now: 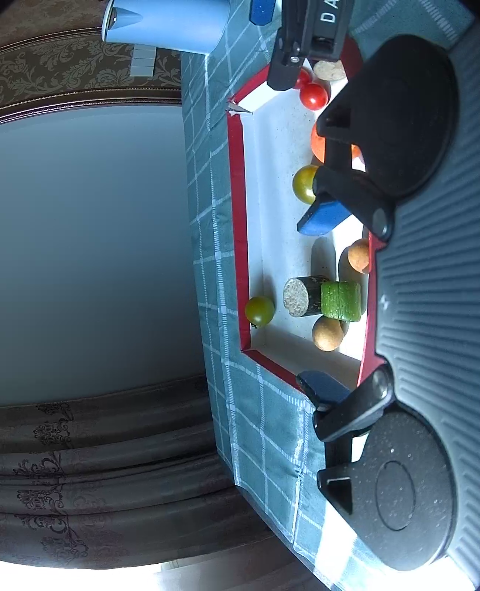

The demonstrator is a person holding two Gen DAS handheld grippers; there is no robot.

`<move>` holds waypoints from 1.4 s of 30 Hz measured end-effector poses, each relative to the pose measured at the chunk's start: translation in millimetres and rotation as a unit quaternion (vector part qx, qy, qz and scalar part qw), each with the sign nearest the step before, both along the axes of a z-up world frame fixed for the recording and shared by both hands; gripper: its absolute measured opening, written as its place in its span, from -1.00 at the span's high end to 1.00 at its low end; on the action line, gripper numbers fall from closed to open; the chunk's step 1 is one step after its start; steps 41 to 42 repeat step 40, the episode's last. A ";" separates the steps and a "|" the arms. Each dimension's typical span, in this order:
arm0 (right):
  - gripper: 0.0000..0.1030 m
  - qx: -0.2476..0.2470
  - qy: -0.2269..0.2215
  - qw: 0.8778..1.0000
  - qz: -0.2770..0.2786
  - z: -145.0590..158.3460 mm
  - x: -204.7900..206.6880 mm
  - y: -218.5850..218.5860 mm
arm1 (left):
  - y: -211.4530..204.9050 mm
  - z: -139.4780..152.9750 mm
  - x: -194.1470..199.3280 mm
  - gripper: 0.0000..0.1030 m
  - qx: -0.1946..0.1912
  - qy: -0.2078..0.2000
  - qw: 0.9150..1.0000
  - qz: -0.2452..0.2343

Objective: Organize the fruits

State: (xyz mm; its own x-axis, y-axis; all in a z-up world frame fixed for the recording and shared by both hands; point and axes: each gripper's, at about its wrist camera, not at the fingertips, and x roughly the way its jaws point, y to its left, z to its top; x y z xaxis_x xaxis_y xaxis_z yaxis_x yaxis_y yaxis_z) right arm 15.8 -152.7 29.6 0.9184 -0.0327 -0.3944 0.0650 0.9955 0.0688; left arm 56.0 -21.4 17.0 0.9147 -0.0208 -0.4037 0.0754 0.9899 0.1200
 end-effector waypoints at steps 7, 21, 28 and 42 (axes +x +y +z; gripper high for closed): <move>-0.61 0.028 0.006 1.000 0.008 -0.1 -10.9 3.3 | 6.6 2.1 -25.5 -0.93 -0.008 -0.030 0.999 0.010; -0.62 0.012 0.018 1.000 0.017 -5.3 -12.5 14.0 | 13.5 4.7 -34.7 -1.00 -0.023 -0.033 0.999 0.002; -0.62 0.006 0.018 1.000 0.020 -5.9 -13.1 16.9 | 16.2 5.7 -35.0 -1.00 -0.032 -0.033 0.999 -0.001; -0.62 0.001 0.018 1.000 0.024 -6.0 -13.8 19.6 | 8.1 3.8 -40.7 -1.00 0.003 -0.053 0.999 0.004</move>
